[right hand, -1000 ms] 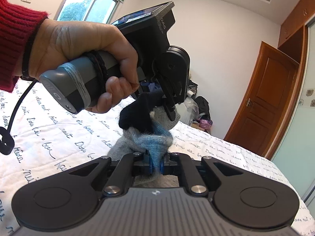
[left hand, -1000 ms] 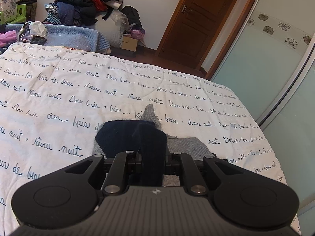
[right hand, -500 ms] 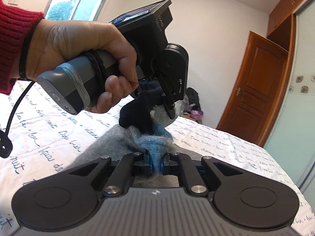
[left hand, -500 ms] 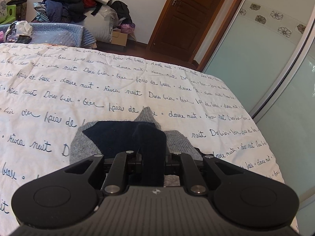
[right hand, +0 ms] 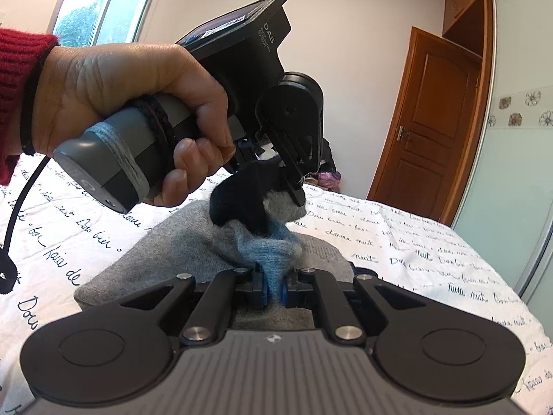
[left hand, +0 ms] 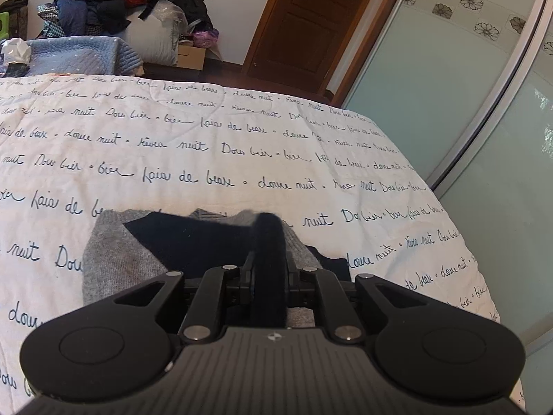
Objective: Fold small clothes
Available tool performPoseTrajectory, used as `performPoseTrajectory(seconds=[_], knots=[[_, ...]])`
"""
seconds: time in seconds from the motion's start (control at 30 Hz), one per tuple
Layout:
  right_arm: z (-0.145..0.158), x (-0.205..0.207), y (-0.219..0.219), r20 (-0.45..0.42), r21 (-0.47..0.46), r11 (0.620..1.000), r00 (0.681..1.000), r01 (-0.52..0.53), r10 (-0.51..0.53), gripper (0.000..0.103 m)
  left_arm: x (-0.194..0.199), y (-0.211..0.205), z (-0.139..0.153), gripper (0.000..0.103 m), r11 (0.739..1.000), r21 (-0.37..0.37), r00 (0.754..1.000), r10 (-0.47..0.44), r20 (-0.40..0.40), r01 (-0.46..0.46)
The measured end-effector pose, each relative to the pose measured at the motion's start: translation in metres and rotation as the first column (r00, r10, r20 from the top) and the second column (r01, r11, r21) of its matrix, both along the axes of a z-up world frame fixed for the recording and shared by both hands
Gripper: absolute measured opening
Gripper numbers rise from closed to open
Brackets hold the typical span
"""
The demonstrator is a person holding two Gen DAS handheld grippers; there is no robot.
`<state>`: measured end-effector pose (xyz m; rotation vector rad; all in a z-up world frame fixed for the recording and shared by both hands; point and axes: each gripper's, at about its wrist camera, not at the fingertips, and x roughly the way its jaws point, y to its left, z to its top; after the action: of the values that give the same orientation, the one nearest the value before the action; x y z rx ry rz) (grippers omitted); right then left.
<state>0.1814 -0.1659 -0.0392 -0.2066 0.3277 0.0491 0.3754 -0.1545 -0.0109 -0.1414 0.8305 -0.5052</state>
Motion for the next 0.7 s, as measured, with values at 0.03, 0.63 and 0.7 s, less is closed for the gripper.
performPoseTrajectory(seconds=[0.03, 0.63, 0.7], knots=[[0.0, 0.0, 0.0, -0.004, 0.004, 1.0, 1.0, 0.001, -0.001, 0.007, 0.0, -0.002, 0.0, 0.012, 1.0, 0.0, 1.0, -0.005, -0.001, 0.005], [-0.005, 0.006, -0.004, -0.064, 0.056, 0.998, 0.998, 0.0, 0.004, 0.007, 0.006, -0.001, -0.005, 0.016, 1.0, 0.022, 0.999, -0.005, -0.033, 0.005], [-0.006, 0.006, -0.006, -0.075, 0.074, 0.997, 0.997, -0.002, 0.007, 0.007, 0.005, -0.005, -0.007, 0.017, 0.999, 0.043, 0.999, -0.002, -0.039, 0.003]])
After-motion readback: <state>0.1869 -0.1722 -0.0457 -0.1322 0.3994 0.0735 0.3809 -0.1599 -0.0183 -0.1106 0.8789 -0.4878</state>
